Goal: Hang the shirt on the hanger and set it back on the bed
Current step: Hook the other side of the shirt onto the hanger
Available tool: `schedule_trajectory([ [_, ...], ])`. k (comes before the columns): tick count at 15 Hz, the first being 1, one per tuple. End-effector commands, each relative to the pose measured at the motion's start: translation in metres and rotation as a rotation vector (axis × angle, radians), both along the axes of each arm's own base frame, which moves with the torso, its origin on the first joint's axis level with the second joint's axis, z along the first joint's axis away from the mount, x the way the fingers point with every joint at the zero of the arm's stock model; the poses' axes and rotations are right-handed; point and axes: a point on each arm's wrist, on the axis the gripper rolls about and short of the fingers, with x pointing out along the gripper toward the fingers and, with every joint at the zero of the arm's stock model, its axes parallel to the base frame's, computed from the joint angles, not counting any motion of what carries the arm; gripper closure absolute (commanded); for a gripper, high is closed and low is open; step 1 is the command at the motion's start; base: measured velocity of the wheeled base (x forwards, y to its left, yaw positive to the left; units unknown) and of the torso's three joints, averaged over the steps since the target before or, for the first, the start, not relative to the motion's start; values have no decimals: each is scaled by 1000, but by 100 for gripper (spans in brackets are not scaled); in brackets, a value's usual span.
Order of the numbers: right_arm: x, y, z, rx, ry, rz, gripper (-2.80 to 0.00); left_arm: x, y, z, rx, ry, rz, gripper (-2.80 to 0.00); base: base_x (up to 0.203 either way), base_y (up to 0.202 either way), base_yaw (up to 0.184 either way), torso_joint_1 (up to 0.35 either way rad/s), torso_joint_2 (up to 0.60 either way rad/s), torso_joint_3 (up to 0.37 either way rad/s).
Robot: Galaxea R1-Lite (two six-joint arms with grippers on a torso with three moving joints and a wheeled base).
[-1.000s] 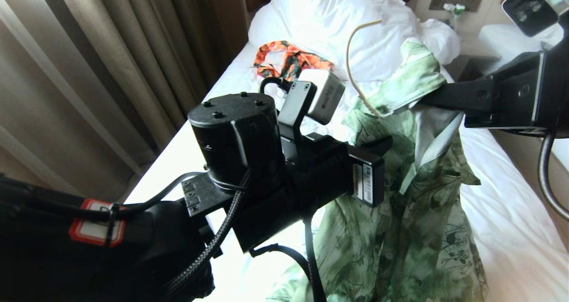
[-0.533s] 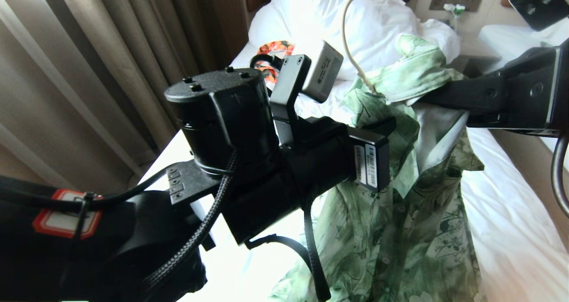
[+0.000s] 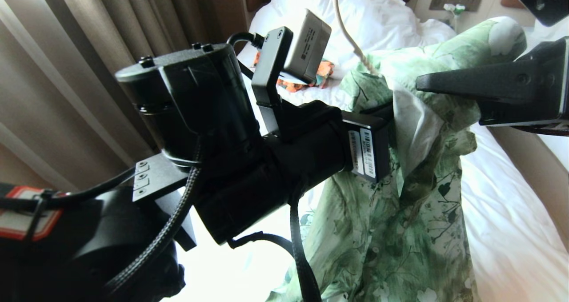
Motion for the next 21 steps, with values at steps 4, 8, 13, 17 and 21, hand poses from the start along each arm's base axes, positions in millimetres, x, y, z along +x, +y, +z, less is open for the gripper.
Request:
schedule_trajectory([
  [4,-22,-12,35,-26,56,-86,-280,-1,2,3,-9,-4,0,0,0,0,0,0,0,0],
  [8,-27,-15,61,-89,99,-171,0,-6,0,6,-17,-11,-16,0,0,0,0,0,0,0],
  [13,-30,-1,69,-273,-20,-254,0,-8,0,4,21,10,-19,0,0,0,0,0,0,0],
  [17,-42,5,82,-351,-206,-302,0,-6,-3,-1,45,23,-21,0,0,0,0,0,0,0],
  [21,-57,-4,85,-397,-252,-337,0,-5,-2,-3,60,36,-20,0,0,0,0,0,0,0],
])
